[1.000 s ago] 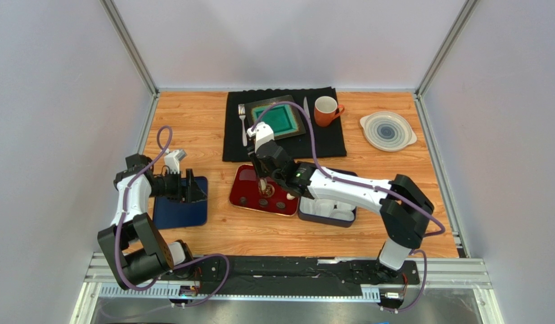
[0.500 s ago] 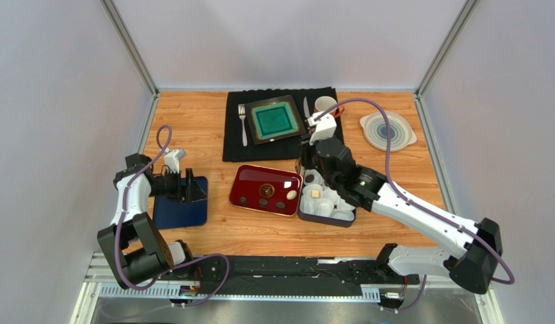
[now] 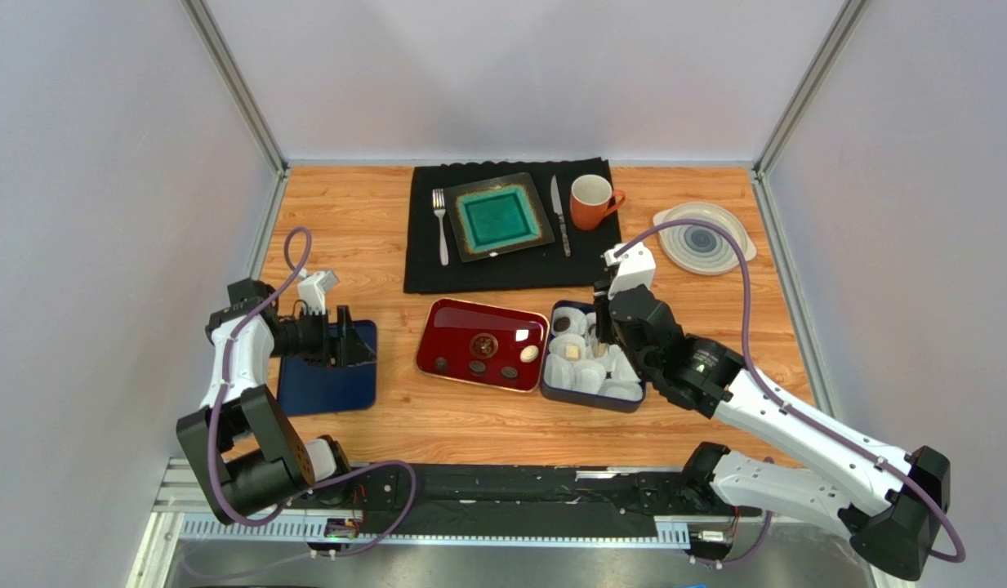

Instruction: Pack the chocolate

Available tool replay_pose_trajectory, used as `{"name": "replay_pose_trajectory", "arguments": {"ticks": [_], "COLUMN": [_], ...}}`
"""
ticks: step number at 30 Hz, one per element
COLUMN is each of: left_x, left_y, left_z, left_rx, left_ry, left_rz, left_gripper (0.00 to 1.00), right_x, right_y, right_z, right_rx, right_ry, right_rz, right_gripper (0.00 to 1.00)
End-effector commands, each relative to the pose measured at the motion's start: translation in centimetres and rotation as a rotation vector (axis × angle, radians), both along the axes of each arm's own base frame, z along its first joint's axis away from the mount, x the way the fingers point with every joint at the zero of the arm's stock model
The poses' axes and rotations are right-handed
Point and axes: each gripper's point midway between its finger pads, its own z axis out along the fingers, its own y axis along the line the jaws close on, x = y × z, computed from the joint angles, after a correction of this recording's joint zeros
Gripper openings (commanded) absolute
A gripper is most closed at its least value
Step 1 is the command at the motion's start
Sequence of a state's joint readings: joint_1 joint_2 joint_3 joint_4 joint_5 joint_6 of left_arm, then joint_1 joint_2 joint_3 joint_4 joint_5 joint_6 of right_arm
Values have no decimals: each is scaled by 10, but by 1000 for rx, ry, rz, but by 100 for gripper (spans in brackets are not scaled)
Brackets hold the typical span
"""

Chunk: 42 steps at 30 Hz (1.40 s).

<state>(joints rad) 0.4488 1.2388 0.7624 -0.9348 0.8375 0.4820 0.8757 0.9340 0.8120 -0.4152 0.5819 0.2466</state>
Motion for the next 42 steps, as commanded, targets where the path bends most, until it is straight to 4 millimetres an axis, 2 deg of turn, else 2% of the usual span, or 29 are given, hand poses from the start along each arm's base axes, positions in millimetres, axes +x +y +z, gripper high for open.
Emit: {"name": "replay_pose_trajectory", "arguments": {"ticks": [1,11,15,20,26,29,34,40,42], "left_x": [10,9,10,9,9,9,8,8,8], "left_y": [3,4,4,4,4,4,4,3,3], "left_z": [15,14,13,13,14,14,14,14,14], "left_rx": [0,5,9,3,5,7,6,4,5], "left_ry": [-65,-61,-61,-57,-60,-61,-61,-61,-63], "left_rz": [-15,-16,-16,-16,-16,-18,-18,-17,-18], "left_gripper": [80,80,80,80,80,80,80,80,80], "right_x": [4,14,14,13,12,12,14,19,21], "right_y": [-10,-10,-9,-10,-8,-6,3,29,42], "right_z": [7,-2,-5,-5,0,5,26,58,58], "right_rx": [32,33,35,42,53,62,109,157,153], "right_ry": [-27,-19,-14,-16,-19,-22,-48,-91,-88], "right_rz": [-59,-80,-77,-77,-68,-61,-28,41,67], "right_gripper": [25,29,35,40,41,41,40,39,39]}}
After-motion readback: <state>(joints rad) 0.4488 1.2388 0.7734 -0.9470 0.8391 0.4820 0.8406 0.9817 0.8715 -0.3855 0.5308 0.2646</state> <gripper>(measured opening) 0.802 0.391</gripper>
